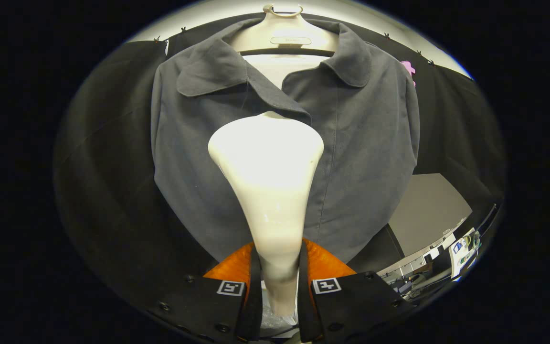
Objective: Iron the clothes twice with a garment steamer, once on the left side and once on the right side.
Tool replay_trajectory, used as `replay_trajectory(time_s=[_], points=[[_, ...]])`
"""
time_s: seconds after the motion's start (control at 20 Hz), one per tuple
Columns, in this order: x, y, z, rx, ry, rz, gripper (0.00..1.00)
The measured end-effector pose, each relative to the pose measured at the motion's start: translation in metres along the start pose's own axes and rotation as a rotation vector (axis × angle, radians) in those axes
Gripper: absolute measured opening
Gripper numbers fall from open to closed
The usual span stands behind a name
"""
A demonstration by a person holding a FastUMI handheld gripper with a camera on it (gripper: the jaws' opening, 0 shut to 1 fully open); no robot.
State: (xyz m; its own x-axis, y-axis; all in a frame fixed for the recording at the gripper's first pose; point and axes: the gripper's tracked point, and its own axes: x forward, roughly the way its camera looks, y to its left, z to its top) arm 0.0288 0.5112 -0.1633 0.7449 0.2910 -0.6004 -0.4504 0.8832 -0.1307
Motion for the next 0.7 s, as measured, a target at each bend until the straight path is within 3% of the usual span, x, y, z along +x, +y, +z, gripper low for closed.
replay_trajectory(time_s=[0.7], points=[[0.052,-0.01,-0.064,-0.048,0.069,-0.035,0.38]])
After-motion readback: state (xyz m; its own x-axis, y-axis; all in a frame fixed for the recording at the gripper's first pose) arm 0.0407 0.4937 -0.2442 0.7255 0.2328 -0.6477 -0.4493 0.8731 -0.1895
